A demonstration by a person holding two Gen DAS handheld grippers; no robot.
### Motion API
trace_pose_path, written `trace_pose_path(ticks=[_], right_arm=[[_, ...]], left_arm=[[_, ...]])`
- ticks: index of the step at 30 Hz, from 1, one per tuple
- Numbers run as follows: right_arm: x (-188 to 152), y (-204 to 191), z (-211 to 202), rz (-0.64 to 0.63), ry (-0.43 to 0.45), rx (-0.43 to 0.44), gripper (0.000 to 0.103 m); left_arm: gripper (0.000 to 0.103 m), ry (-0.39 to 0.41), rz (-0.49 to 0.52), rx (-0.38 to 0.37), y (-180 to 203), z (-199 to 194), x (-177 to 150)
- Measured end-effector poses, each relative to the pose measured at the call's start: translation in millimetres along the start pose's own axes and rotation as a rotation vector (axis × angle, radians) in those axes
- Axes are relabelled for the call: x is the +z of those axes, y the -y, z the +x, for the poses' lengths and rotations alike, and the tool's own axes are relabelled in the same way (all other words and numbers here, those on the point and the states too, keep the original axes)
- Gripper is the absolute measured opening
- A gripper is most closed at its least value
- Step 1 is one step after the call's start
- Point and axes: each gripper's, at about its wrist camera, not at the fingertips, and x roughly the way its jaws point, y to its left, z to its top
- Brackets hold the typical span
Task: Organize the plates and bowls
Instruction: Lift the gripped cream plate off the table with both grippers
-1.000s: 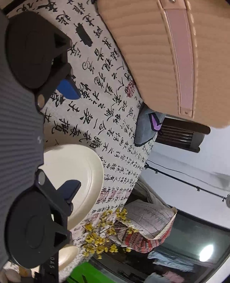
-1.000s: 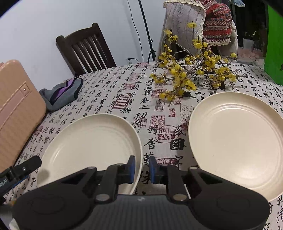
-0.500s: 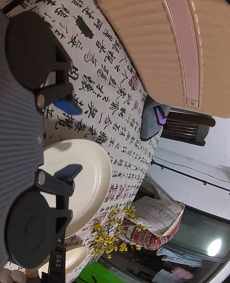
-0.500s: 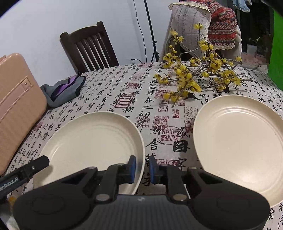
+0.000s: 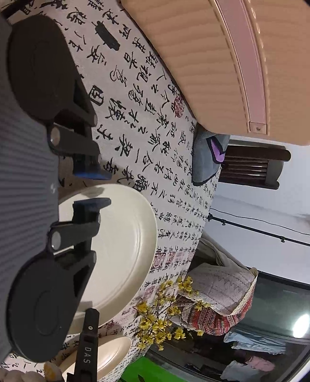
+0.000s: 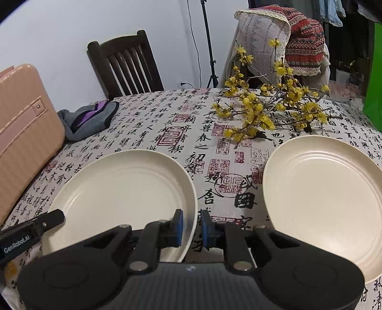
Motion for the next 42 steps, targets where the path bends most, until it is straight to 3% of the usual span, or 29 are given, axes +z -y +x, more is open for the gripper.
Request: trace_pose_path(ticks=[42], right_arm=[[-2.9, -6.7, -0.2, -0.04, 0.024, -0.013, 0.015]], left_arm=[[0.01, -0.008, 0.029, 0.003, 2.2, 3.9, 0.0]])
